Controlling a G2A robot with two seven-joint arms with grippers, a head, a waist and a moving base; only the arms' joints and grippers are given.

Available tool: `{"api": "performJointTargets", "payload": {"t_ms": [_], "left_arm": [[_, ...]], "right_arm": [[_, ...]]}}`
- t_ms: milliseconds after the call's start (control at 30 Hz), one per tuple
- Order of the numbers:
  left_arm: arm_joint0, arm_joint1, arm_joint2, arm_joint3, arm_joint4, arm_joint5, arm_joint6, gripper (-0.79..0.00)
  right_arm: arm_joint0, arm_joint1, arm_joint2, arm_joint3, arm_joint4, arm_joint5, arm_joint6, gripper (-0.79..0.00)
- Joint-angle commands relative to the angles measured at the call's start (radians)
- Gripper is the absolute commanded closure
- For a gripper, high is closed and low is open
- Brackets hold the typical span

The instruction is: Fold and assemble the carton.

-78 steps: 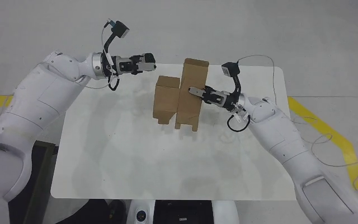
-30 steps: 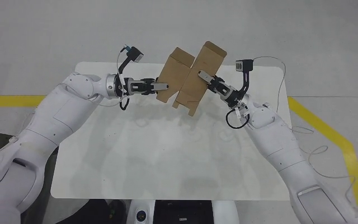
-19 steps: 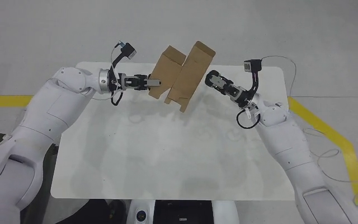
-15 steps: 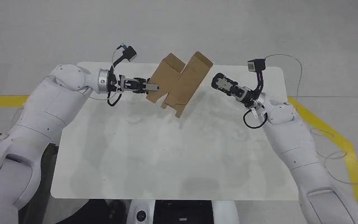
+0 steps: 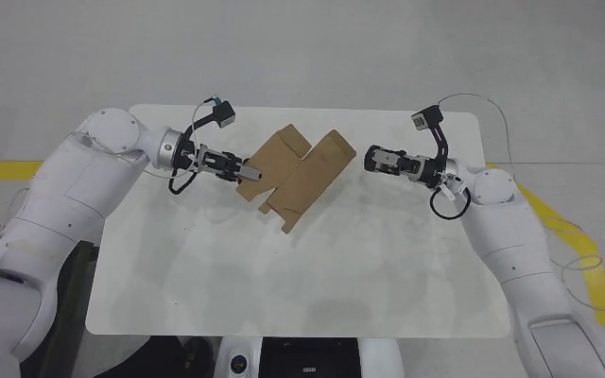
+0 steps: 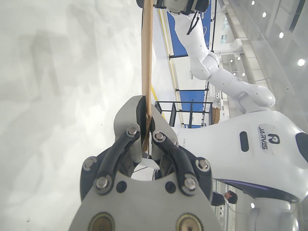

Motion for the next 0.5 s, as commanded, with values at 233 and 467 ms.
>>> {"api": "performJointTargets", "payload": {"t_ms": [233, 467], "left_arm": [[0.042, 0.023, -0.038, -0.087, -0.035, 0.059, -0.059, 0.0], [0.066, 0.025, -0.053, -0.111, -0.029, 0.069, -0.068, 0.0]], "right_arm": [[0.004, -0.01, -0.063, -0.006, 0.058, 0.04, 0.04, -0.785], [0.009, -0.013, -0.108, -0.013, 0.099, 0.066, 0.066, -0.628]]}}
